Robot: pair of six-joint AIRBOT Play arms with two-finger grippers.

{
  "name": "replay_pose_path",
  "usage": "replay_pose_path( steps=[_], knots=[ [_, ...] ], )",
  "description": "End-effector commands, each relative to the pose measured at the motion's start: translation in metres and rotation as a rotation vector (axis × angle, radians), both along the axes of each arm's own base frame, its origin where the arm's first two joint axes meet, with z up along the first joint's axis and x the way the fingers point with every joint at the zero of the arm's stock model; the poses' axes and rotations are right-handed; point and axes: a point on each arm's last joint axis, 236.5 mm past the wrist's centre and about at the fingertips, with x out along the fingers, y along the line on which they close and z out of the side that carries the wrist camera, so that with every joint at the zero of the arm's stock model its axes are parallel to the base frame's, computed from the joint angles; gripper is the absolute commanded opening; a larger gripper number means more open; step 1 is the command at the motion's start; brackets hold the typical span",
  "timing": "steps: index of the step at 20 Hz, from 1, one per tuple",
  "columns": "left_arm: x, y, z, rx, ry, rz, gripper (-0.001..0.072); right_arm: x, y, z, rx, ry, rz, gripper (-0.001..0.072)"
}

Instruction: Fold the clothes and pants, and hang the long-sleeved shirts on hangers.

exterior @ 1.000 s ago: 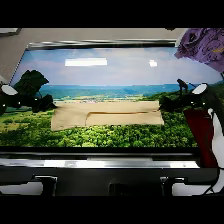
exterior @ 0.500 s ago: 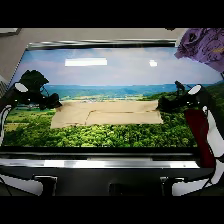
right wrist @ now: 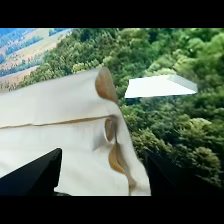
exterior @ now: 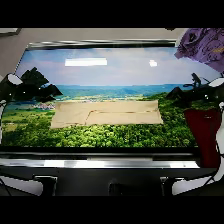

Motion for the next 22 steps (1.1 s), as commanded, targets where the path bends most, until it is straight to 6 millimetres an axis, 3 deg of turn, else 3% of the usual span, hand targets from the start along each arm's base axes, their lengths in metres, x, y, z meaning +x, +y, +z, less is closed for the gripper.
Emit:
replay_pose_path(
  steps=[1, 7, 12, 13, 16, 19, 21, 22],
  knots=[
    [0.0, -0.002, 0.025, 0.003, -0.034, -0.017, 0.0606, -0.017, 0.001, -0.015, 0.165, 0.083, 0.013, 0.0619],
    [-0.009, -0.005, 0.045, 0.003, -0.047, -0.035, 0.0606, -0.024, 0.035, -0.059, 0.266, 0.176, 0.079, 0.062],
    [-0.01, -0.006, 0.046, -0.003, -0.038, -0.025, 0.0606, -0.023, 0.053, -0.077, 0.258, 0.193, 0.111, 0.0617],
    [-0.011, -0.006, 0.046, -0.004, -0.036, -0.025, 0.0606, -0.022, 0.056, -0.077, 0.257, 0.191, 0.116, 0.0589],
    [-0.011, -0.009, 0.047, -0.005, -0.037, -0.03, 0.0606, -0.021, 0.064, -0.079, 0.245, 0.187, 0.131, 0.0418],
    [-0.012, -0.02, 0.047, -0.006, -0.037, -0.053, 0.0599, -0.015, 0.073, -0.082, 0.218, 0.169, 0.141, 0.0033],
    [-0.013, -0.034, 0.046, -0.012, -0.029, -0.069, 0.0561, -0.012, 0.08, -0.074, 0.222, 0.15, 0.15, 0.0023],
    [-0.014, -0.043, 0.046, -0.021, -0.017, -0.064, 0.0344, -0.01, 0.08, -0.064, 0.216, 0.131, 0.154, 0.0023]
  ],
)
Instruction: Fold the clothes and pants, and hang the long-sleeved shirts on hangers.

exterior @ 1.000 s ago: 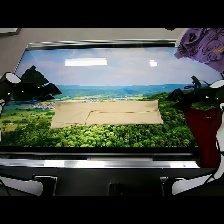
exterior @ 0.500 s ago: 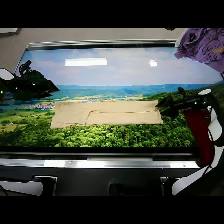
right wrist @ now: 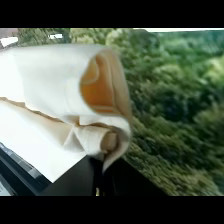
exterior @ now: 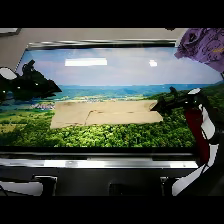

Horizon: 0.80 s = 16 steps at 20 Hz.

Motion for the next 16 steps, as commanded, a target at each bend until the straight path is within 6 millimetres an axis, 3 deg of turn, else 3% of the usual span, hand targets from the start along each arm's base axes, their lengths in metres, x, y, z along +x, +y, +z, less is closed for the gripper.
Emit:
replay_pose_path(
  steps=[1, 2, 5, 8, 11, 14, 16],
  knots=[
    [-0.003, -0.028, 0.0, -0.017, 0.02, -0.016, 0.0053, 0.007, 0.005, 0.023, -0.011, -0.052, 0.001, 0.0022],
    [-0.003, -0.042, 0.0, -0.021, 0.017, -0.026, 0.0018, 0.007, 0.0, 0.035, -0.044, -0.062, -0.008, 0.0022],
    [0.0, -0.1, -0.003, -0.05, -0.008, -0.077, 0.0018, -0.001, -0.02, 0.073, -0.175, -0.093, -0.019, 0.0023],
    [-0.004, -0.188, -0.018, -0.146, -0.011, -0.138, 0.0018, -0.01, -0.033, 0.122, -0.275, -0.175, -0.032, 0.0023],
    [-0.03, -0.277, -0.051, -0.241, 0.047, -0.209, 0.0018, -0.019, -0.041, 0.169, -0.347, -0.249, -0.067, 0.0023],
    [-0.061, -0.343, -0.075, -0.337, 0.125, -0.245, 0.0018, -0.033, -0.052, 0.206, -0.426, -0.299, -0.102, 0.0023],
    [-0.07, -0.38, -0.08, -0.394, 0.139, -0.248, 0.0018, -0.046, -0.06, 0.22, -0.481, -0.311, -0.108, 0.0024]
  ],
)
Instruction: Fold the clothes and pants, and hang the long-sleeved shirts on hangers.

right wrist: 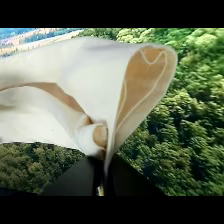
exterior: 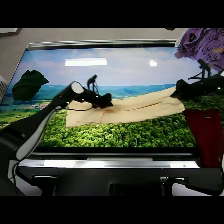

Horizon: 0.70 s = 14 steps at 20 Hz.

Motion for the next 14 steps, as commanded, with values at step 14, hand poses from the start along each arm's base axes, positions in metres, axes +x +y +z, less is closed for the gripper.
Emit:
replay_pose_path(
  steps=[14],
  knots=[
    [-0.057, -0.211, -0.013, -0.294, 0.128, -0.057, 0.0018, -0.042, -0.016, 0.057, -0.126, -0.056, -0.072, 0.0024]
  ],
)
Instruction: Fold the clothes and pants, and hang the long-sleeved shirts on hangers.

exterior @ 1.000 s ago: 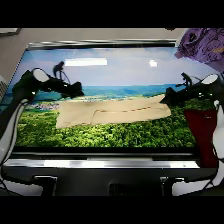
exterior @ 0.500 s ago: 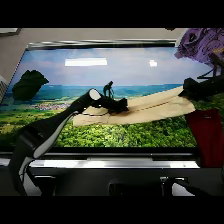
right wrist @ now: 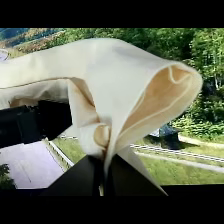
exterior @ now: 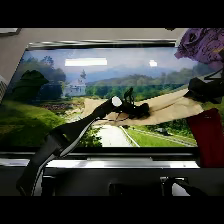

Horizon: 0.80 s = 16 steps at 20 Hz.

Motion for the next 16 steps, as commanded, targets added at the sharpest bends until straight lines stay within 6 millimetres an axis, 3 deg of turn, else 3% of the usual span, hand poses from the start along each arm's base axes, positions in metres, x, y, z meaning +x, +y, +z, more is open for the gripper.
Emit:
replay_pose_path(
  steps=[1, 3, 6, 9, 11, 14, 16],
  knots=[
    [-0.006, -0.015, 0.003, -0.037, 0.021, 0.002, 0.0018, 0.003, -0.001, 0.003, -0.005, -0.019, -0.008, 0.0024],
    [0.003, -0.004, 0.011, -0.033, 0.007, -0.006, 0.0016, 0.009, -0.003, 0.005, -0.006, -0.042, -0.022, 0.0024],
    [0.025, 0.038, 0.034, 0.041, -0.077, -0.049, 0.0015, 0.018, 0.011, 0.007, 0.068, -0.062, -0.019, 0.0025],
    [0.055, 0.12, 0.062, 0.243, -0.172, -0.061, 0.0015, 0.037, 0.052, 0.018, 0.26, -0.098, 0.002, 0.0025],
    [0.076, 0.188, 0.088, 0.408, -0.243, -0.023, 0.0015, 0.048, 0.084, 0.022, 0.303, -0.123, 0.035, 0.0025],
    [0.098, 0.284, 0.15, 0.567, -0.345, 0.083, 0.0016, 0.051, 0.153, 0.018, 0.339, -0.12, 0.122, 0.0025],
    [0.104, 0.335, 0.194, 0.601, -0.395, 0.18, 0.0016, 0.049, 0.198, 0.012, 0.367, -0.103, 0.166, 0.0025]
  ],
)
